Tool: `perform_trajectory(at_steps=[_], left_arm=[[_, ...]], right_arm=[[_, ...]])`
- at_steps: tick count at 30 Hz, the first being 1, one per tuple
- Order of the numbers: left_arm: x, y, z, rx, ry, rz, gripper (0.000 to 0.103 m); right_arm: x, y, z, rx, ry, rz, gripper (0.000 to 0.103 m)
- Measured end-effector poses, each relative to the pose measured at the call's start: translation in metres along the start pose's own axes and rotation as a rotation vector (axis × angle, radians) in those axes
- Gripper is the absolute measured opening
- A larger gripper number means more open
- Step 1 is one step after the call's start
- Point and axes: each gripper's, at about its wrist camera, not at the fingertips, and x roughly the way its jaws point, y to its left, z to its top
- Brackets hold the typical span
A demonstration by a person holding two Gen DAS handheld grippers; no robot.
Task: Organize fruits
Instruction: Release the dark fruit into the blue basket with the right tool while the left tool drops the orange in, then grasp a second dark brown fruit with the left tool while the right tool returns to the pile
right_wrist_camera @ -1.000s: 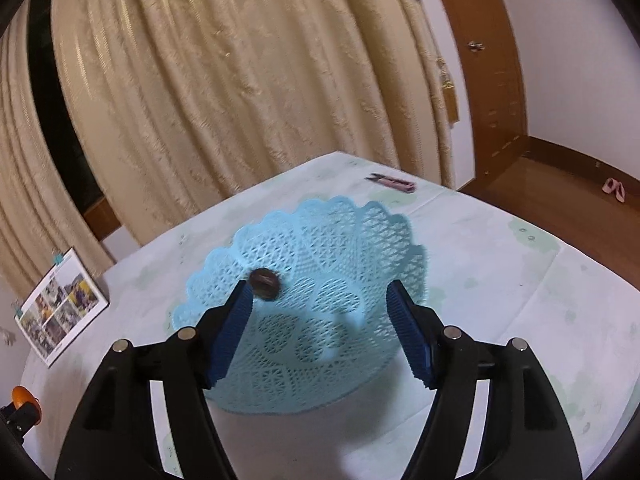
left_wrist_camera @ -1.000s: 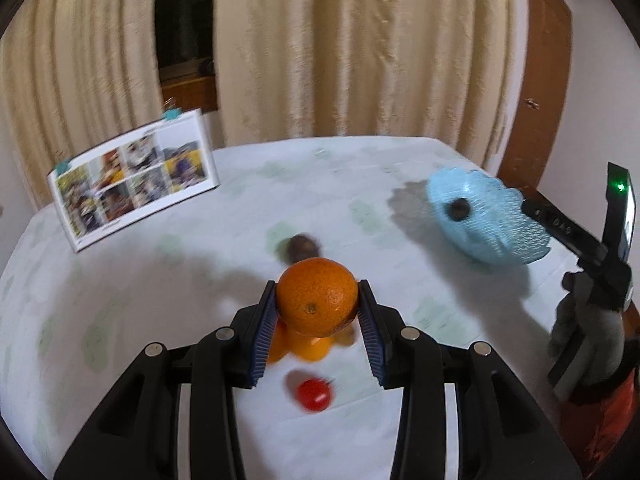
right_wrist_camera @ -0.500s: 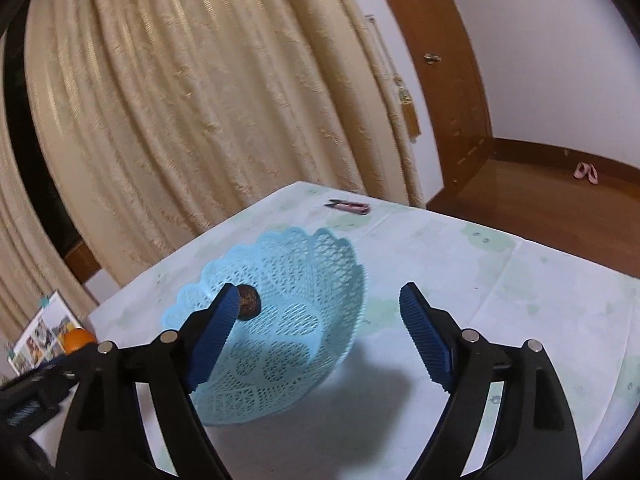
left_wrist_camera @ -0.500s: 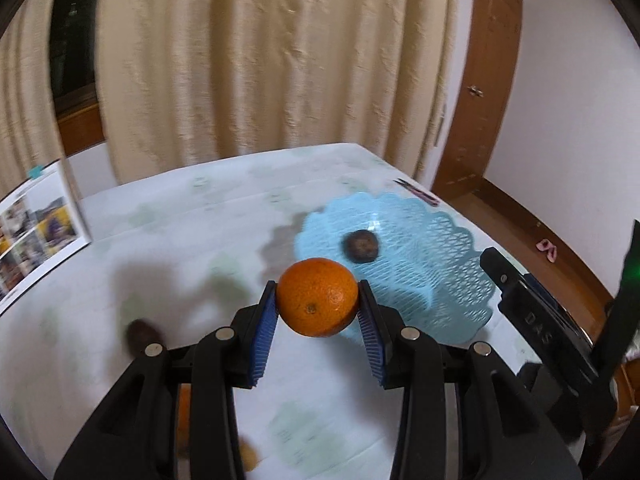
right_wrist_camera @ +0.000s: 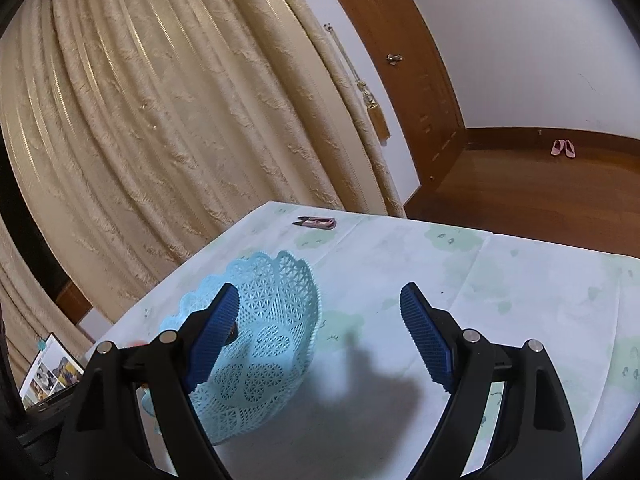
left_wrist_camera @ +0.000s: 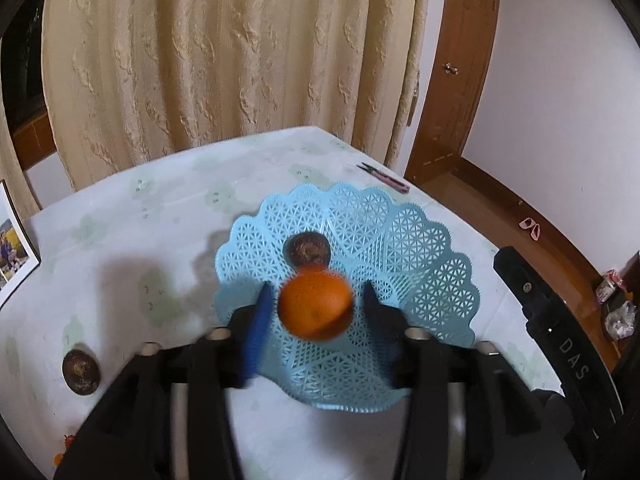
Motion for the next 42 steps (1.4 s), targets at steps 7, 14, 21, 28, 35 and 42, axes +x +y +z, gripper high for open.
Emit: perform_trajectory(at_steps=[7,14,21,28,35,42], left_arm=[[-0.027,0.014,0.004,-0.036,-0.068,0.017,0.087],[-0.070,0.030,0.003,-0.044,-0.179,0.118,0.093],[-0.102,0.065,-0.008,-0.047,-0.201,0.238,0.094],[-0.116,0.139,-0.018,-0.166,-0.123,0.252,0.094],[-0.094,0.191,-0.026,-0.229,0.014,0.207,0.094],[-0.043,0.202,-0.046,-0.256,0.171,0.183,0.094]], right_arm=[[-0.001,-0.002,0.001,0.006,-0.011,-0.002,0.085],[-0.011,0.003,0.000,-0.030,-0.071,-0.019,0.085],[-0.024,0.021,-0.007,-0.127,-0.153,-0.044,0.085],[-0.023,0.035,-0.014,-0.206,-0.167,-0.065,0.086],[-0.026,0.045,-0.020,-0.225,-0.113,-0.042,0.086],[-0.042,0.074,-0.039,-0.301,-0.053,0.040,0.093]])
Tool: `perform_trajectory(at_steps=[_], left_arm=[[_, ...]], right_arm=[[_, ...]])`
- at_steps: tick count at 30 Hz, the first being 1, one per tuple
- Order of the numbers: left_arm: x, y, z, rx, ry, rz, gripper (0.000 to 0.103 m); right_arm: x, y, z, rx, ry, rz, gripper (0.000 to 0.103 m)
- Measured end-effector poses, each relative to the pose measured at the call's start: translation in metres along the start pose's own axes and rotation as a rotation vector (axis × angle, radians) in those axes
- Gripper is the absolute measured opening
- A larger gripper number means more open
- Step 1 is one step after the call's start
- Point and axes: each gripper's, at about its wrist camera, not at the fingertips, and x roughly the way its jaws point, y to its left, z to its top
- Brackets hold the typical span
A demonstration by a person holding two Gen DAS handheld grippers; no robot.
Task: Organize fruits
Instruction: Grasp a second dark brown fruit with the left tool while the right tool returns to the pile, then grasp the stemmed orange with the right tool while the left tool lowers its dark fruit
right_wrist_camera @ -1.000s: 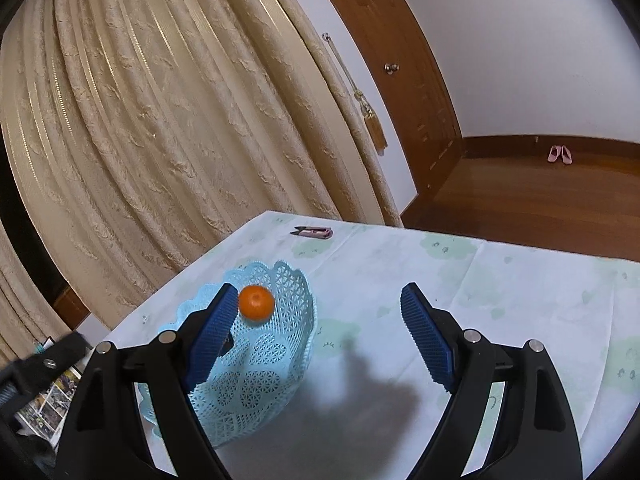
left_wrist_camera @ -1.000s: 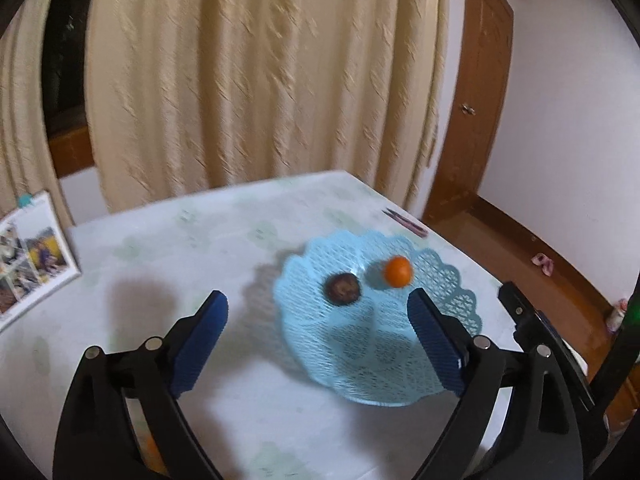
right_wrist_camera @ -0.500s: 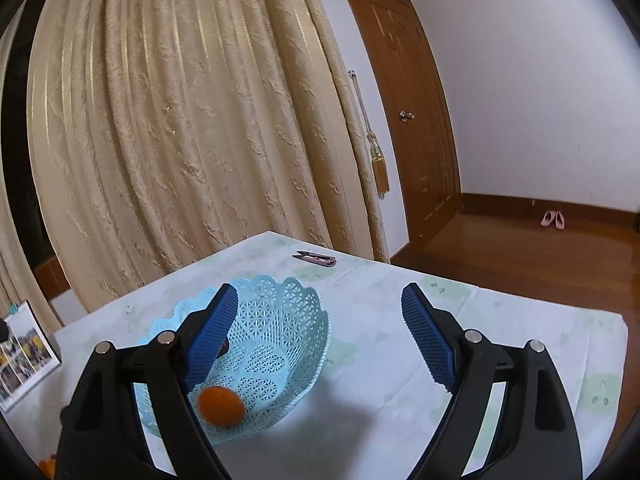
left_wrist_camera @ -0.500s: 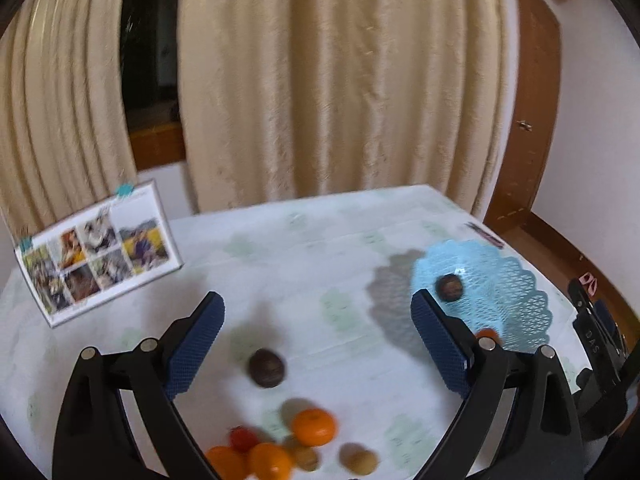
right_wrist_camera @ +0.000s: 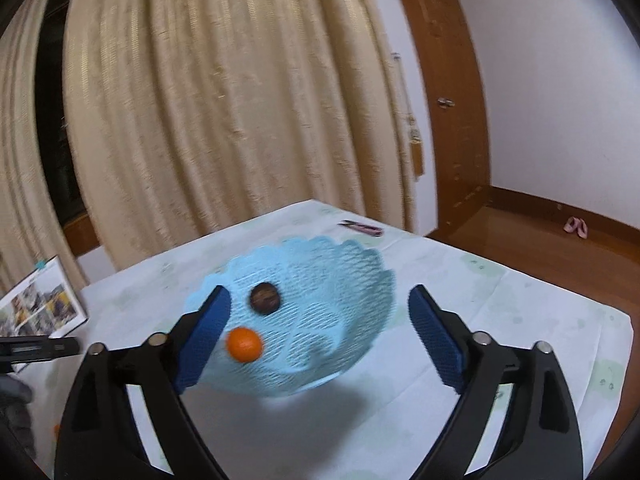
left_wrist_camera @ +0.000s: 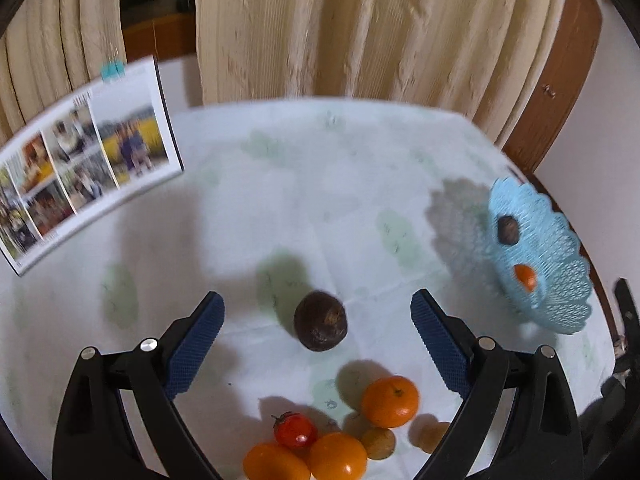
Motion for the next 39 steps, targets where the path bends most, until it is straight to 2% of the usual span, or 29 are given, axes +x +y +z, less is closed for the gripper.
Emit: perform_trajectory(at_steps=[4,6,9,10,13,14,15,23,29,36,39], left_arm=[[0.017,0.006,-0.002,-0.004,0.036,0.018,0.093],[0.023,0.008,-0.002,-0.005,0.049,0.024,0.088],[0.037,0.008,-0.005,-0.003,0.092,0.037,0.074],[0.043,0.008,-0.007,-0.002,0.108,0.045,0.066],[0.051,0.006,-0.010,0.003,0.122,0.039,0.054],[0.050,0.004,-0.011,0.010,0.115,0.040,0.044],[0.048,0.002,-0.011,0.015,0.113,0.031,0.039],[0.006,0.005,0.002,-0.002,0.003,0.016,0.039],[-0.037,0.010,0.012,-0.019,-0.108,0.027,0.039],[-0.081,0.012,0.015,-0.026,-0.220,0.025,0.039],[-0.096,0.013,0.015,-0.028,-0.255,0.022,0.039]], right_arm=[[-0.006,0.019,-0.005,-0.024,0.033,0.053,0.093],[-0.006,0.025,-0.009,-0.020,0.059,0.079,0.093],[-0.005,0.032,-0.015,-0.019,0.096,0.110,0.093],[-0.005,0.035,-0.017,-0.023,0.105,0.118,0.093],[-0.007,0.042,-0.020,-0.035,0.117,0.136,0.093],[-0.007,0.044,-0.021,-0.035,0.122,0.146,0.093],[-0.008,0.045,-0.022,-0.035,0.128,0.156,0.093],[-0.016,0.073,-0.026,-0.077,0.203,0.285,0.093],[-0.001,0.110,-0.037,-0.108,0.333,0.395,0.093],[0.023,0.151,-0.060,-0.185,0.472,0.409,0.093],[0.031,0.166,-0.069,-0.219,0.513,0.407,0.090]])
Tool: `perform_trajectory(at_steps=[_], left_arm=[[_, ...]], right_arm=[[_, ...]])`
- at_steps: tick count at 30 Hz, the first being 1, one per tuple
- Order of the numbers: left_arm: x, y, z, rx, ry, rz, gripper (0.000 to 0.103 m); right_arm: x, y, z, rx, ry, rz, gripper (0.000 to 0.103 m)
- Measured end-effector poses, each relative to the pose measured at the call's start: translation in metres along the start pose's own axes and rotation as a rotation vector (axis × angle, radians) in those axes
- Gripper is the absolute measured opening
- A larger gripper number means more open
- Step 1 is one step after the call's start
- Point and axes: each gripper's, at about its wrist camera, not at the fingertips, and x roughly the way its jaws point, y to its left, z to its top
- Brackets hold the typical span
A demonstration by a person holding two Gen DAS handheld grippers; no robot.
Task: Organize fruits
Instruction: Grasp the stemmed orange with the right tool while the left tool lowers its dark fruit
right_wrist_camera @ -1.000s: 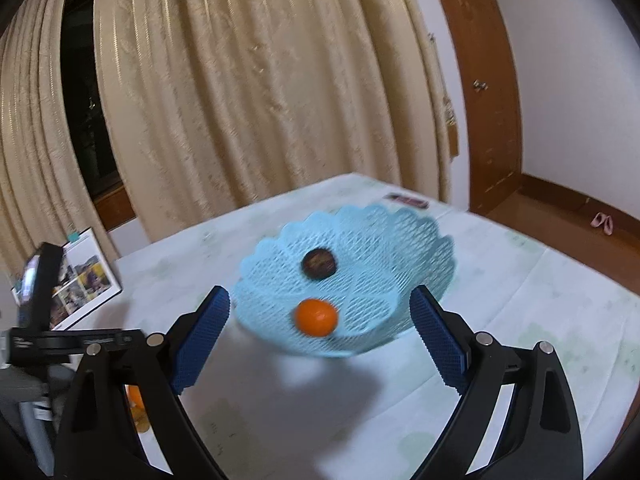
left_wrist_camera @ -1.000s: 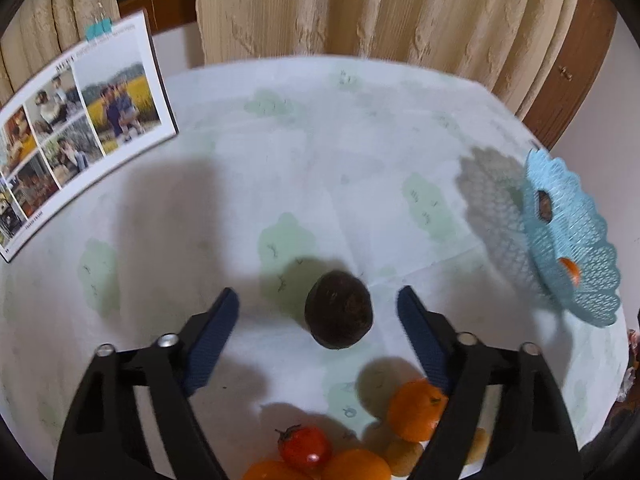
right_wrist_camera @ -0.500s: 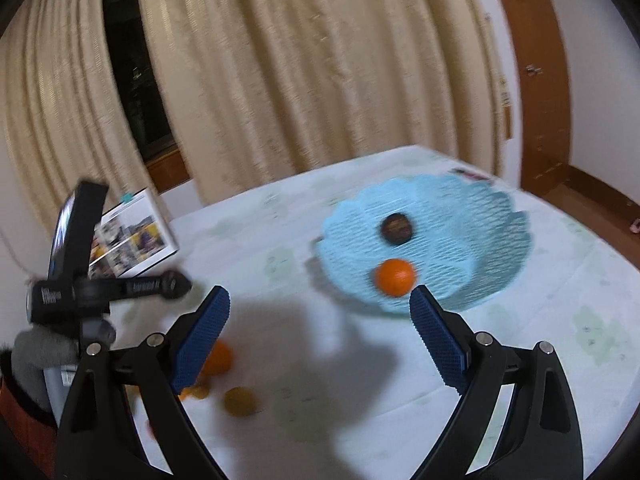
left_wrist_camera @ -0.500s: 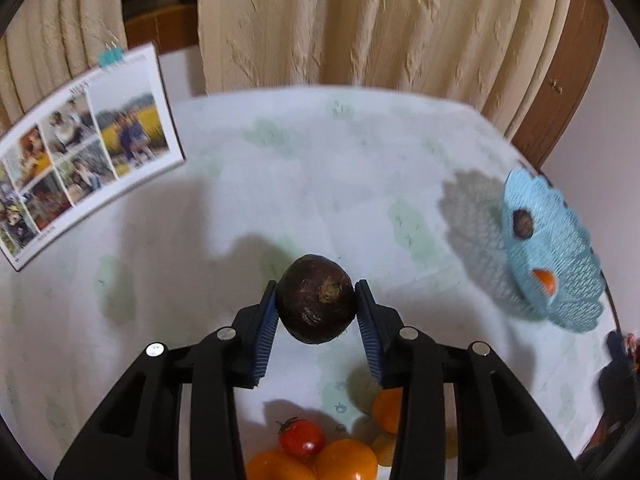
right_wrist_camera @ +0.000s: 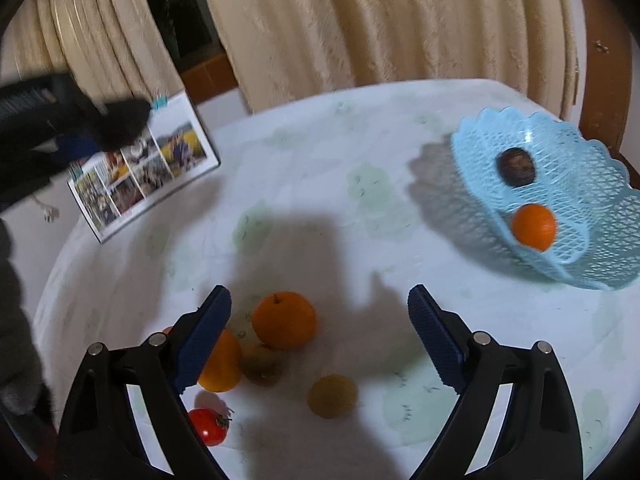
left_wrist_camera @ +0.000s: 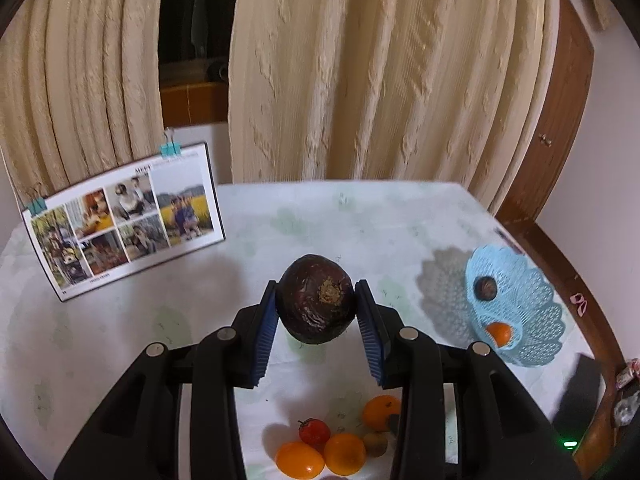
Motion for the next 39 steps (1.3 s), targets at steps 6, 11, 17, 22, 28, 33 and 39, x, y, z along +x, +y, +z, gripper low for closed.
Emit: perform_trajectory(at_steps=[6,11,17,22,28,33,39], left_arm=[[-0.017,-0.001,0.003,0.003,-0.044,-0.004,0.039],[-0.030,-0.001,0.005,0.006,-0.087,0.010,0.039],[-0.028,0.001,0.005,0.011,-0.079,0.005,0.039],[0.001,0.016,0.003,0.002,-0.019,0.000,0.068],[0.033,0.081,0.004,-0.121,0.061,0.107,0.068],[0.033,0.121,0.002,-0.217,0.071,0.136,0.068],[0.047,0.097,-0.005,-0.124,0.119,0.104,0.070]], right_arm=[[0.020,0.010,0.006,-0.028,0.053,-0.011,0.075],[0.039,0.014,0.006,-0.047,0.113,-0.022,0.059],[0.048,0.023,0.001,-0.081,0.137,0.003,0.041],[0.037,0.022,-0.002,-0.085,0.111,-0.002,0.041],[0.001,0.007,0.004,-0.058,0.001,-0.019,0.041],[-0.021,-0.014,0.017,-0.001,-0.061,-0.026,0.041],[-0.040,-0.044,0.027,0.071,-0.119,-0.060,0.041]])
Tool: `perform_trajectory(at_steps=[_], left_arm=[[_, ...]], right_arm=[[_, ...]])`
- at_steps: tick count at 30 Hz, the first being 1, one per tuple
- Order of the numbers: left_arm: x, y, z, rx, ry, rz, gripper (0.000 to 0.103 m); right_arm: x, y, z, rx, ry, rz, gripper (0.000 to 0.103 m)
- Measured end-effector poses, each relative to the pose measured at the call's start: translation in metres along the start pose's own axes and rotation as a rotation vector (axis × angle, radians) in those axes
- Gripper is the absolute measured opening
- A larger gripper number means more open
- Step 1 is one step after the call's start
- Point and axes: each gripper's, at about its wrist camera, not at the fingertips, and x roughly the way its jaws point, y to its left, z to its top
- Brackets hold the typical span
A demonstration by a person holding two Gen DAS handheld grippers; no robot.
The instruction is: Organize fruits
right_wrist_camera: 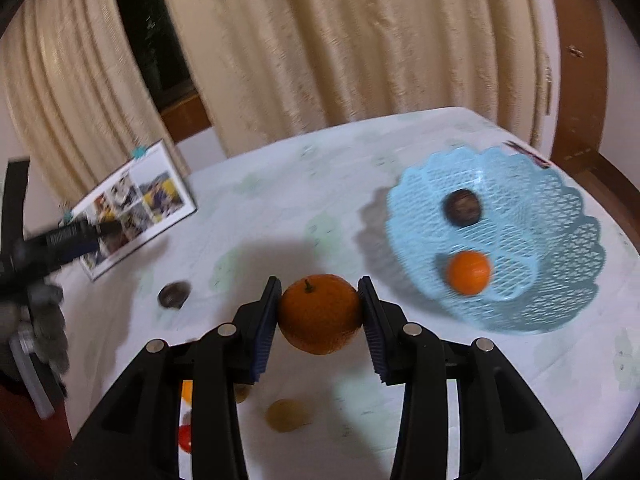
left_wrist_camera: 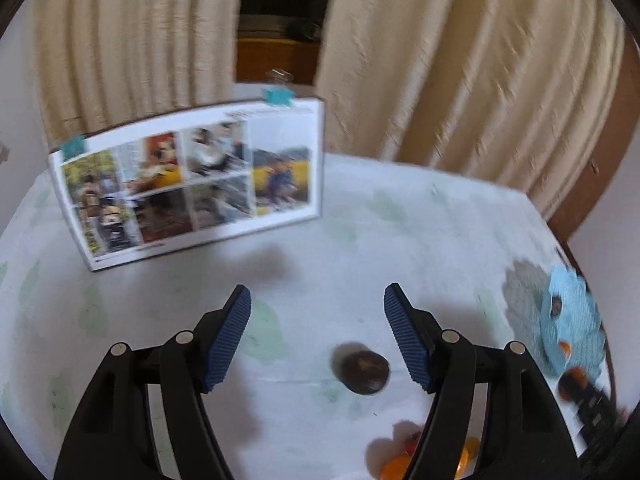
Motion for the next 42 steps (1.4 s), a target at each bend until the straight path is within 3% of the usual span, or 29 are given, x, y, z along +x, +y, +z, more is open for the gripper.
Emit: perform_trajectory(at_steps=[6,13,19,21,25,28,36,42], left_arm=[[0.037,-0.031,-0.022,0.144,0.121,-0.001,0.071],[0.067,-0.029,-0.036,0.157,0.220,-0.003,0.071],[0.077,-0.029,-0.044,0.165,0.254,-0.003,0.071],[0.080,-0.030,-0.045,0.167,0.258,0.004,0.071],[0.082,-0.033,-0.047,0.181,0.258,0.003,0.059],[0.080,-0.038,-0.048,0.206,0.249,-0.015,0.043],[0.068,-0.048,-0.045,0.218,0.208,-0.023,0.042],[0.042,-0.076,-0.043,0.250,0.143,-0.053,0.042]], right_arm=[[-0.013,-0.040,0.012,0.094,-0.054,-0.069,0.041],[-0.015,-0.081,0.021,0.169,-0.089,-0.167,0.041],[-0.011,-0.106,0.022,0.230,-0.104,-0.208,0.046],[-0.014,-0.110,0.021,0.243,-0.118,-0.214,0.057],[-0.019,-0.111,0.021,0.252,-0.143,-0.220,0.057],[-0.023,-0.114,0.018,0.260,-0.161,-0.227,0.057],[-0.040,-0.123,0.002,0.266,-0.229,-0.275,0.057],[-0.047,-0.141,-0.009,0.295,-0.279,-0.331,0.057]])
